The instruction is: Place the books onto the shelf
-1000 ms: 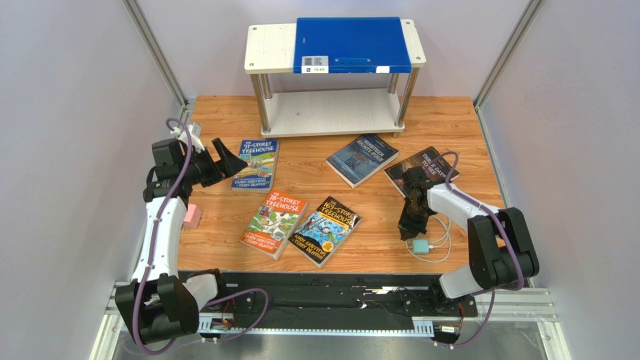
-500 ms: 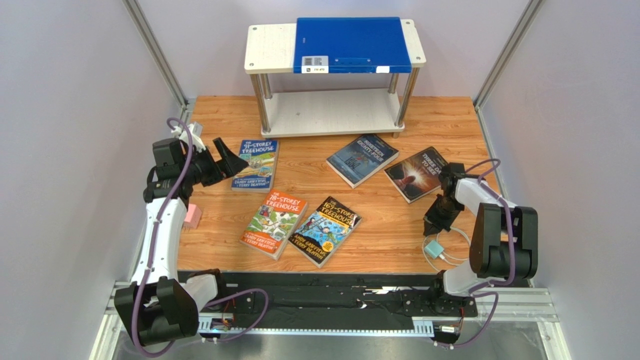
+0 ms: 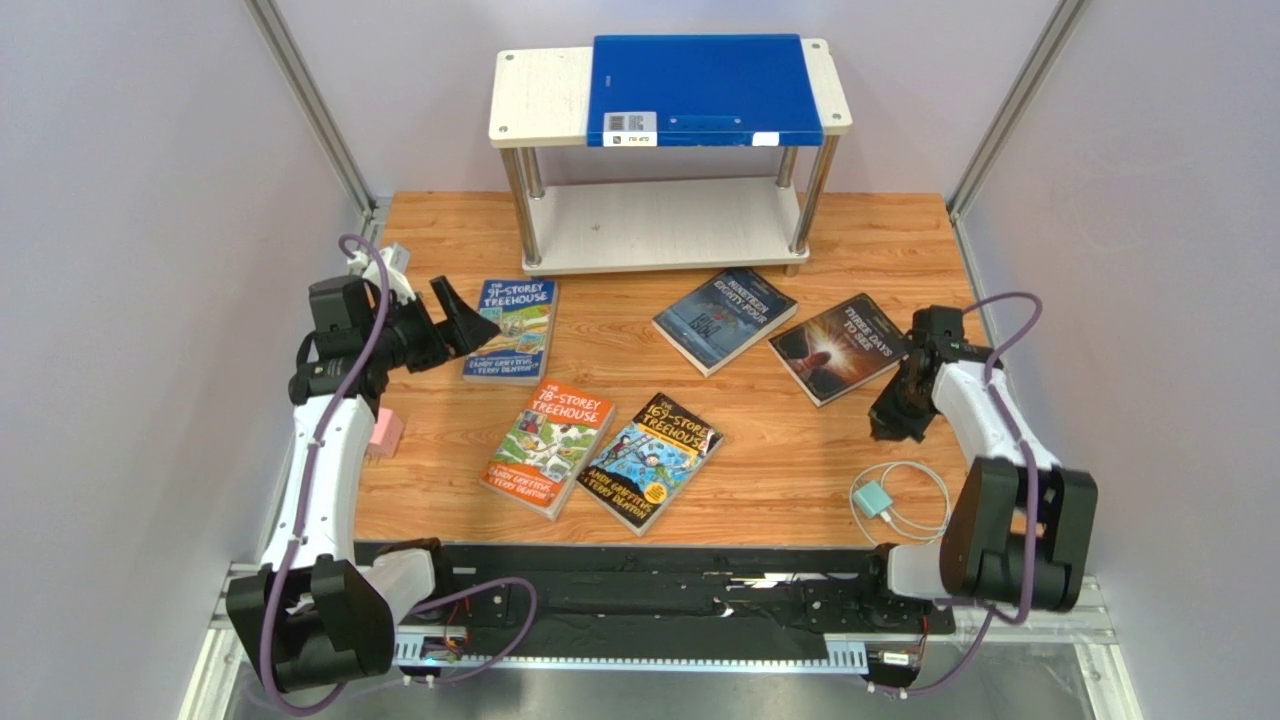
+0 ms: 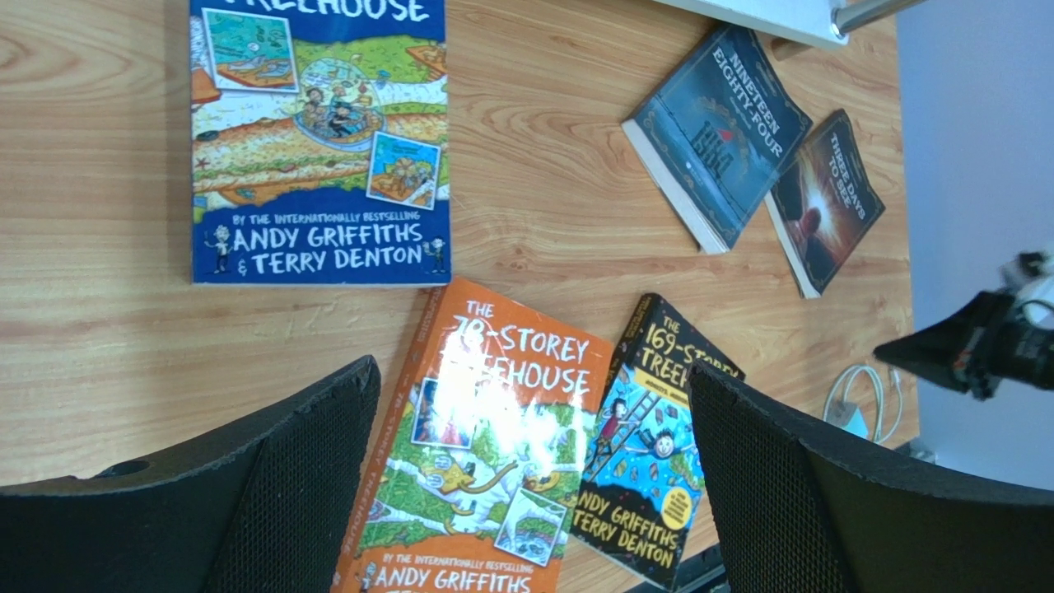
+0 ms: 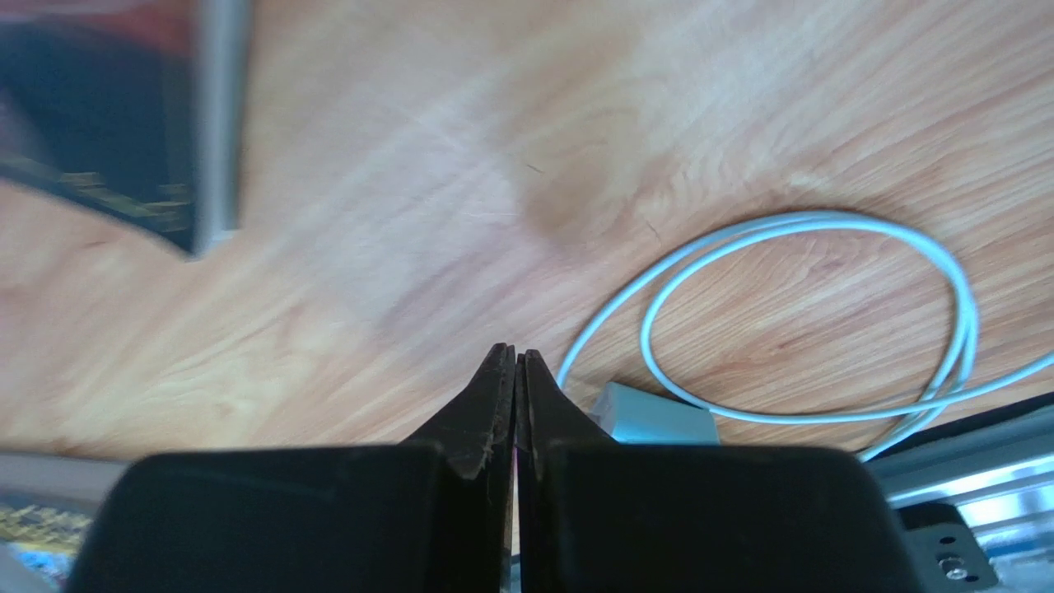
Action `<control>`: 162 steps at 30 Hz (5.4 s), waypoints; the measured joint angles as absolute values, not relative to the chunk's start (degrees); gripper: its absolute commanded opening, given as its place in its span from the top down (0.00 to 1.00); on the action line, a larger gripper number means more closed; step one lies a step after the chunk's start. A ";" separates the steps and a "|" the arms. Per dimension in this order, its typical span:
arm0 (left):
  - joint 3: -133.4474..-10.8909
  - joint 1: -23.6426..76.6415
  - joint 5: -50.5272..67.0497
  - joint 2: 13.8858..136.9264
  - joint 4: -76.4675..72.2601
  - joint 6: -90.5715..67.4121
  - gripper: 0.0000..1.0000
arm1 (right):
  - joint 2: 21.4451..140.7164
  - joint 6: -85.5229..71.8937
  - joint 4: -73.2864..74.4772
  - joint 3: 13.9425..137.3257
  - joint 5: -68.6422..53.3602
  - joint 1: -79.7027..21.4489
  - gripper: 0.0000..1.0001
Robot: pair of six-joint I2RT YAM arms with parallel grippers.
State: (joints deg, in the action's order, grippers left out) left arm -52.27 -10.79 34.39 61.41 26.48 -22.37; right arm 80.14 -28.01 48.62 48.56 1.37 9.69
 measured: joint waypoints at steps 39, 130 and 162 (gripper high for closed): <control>-73.45 34.94 10.85 104.16 35.40 -20.18 1.00 | 81.62 -46.59 11.86 36.45 -17.08 -33.91 0.15; -70.37 33.89 -6.52 106.72 49.04 -21.80 1.00 | 103.63 -48.77 -3.03 55.11 -29.47 -42.59 0.90; -54.19 35.09 19.66 60.29 22.63 -23.33 0.10 | 71.42 -38.79 -1.45 54.22 -41.28 -29.56 1.00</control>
State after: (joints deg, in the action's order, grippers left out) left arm -54.19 35.09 19.66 60.29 22.63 -23.33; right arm 71.42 -38.79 -1.45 54.22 -41.28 -29.56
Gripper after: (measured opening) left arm 0.974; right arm 0.068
